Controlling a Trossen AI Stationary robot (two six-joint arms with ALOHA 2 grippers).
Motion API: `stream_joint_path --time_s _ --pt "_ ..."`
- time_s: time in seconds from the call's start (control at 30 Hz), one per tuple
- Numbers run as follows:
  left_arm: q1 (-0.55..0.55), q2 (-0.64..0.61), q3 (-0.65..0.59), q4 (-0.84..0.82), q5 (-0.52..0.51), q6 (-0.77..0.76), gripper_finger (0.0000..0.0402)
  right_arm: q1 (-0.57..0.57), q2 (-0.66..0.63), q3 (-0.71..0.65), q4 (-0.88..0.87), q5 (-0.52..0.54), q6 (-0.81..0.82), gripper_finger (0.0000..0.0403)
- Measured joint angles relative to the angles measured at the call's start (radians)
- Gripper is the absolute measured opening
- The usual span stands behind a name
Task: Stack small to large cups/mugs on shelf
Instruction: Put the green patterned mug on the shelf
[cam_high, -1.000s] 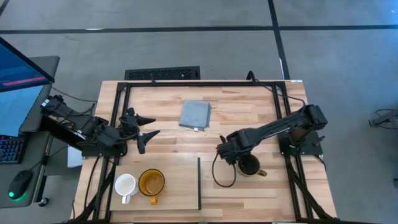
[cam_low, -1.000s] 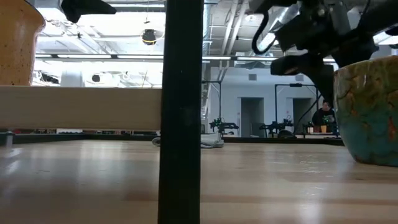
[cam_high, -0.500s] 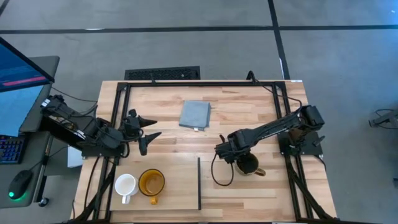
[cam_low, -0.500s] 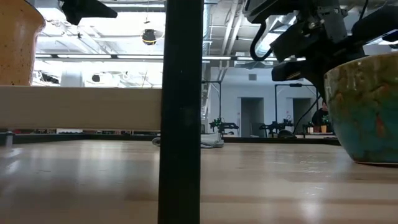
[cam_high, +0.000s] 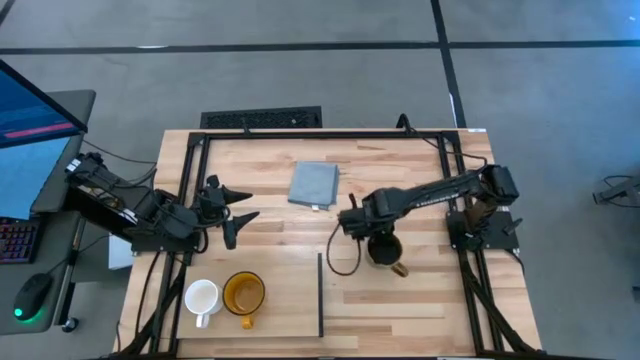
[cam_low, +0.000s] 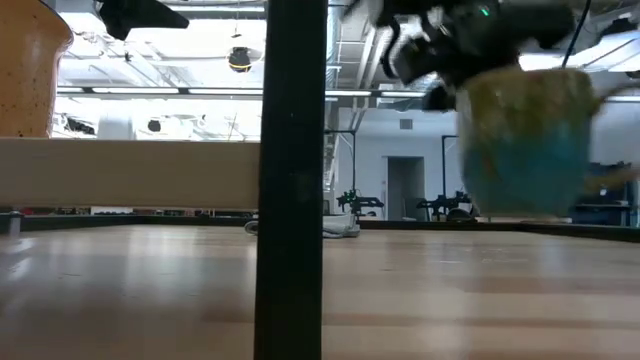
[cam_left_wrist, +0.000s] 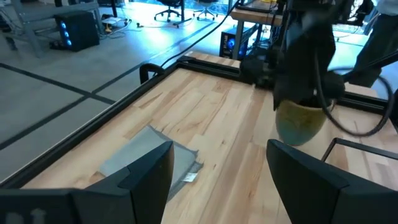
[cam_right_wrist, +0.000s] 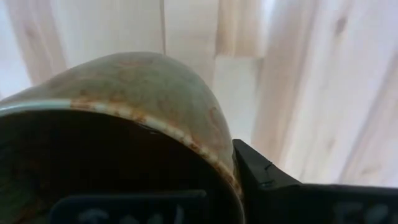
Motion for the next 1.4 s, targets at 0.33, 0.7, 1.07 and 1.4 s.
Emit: stream_joint_path --time_s 0.33,0.7,1.07,1.4 --pt "0.000 0.000 0.000 -0.001 -0.040 0.001 0.0247 -0.105 0.000 0.369 -0.141 0.077 0.023 0.0041" --pt "0.000 0.000 0.000 -0.023 -0.041 0.000 0.0247 -0.170 -0.001 0.683 -0.098 0.070 0.215 0.0041" --pt "0.000 0.000 0.000 -0.053 -0.041 0.123 0.0247 -0.073 0.047 0.743 0.067 0.078 0.467 0.0041" --pt "0.000 -0.002 -0.001 -0.159 0.007 0.084 0.0247 0.019 0.280 0.975 0.049 0.085 0.559 0.0041"
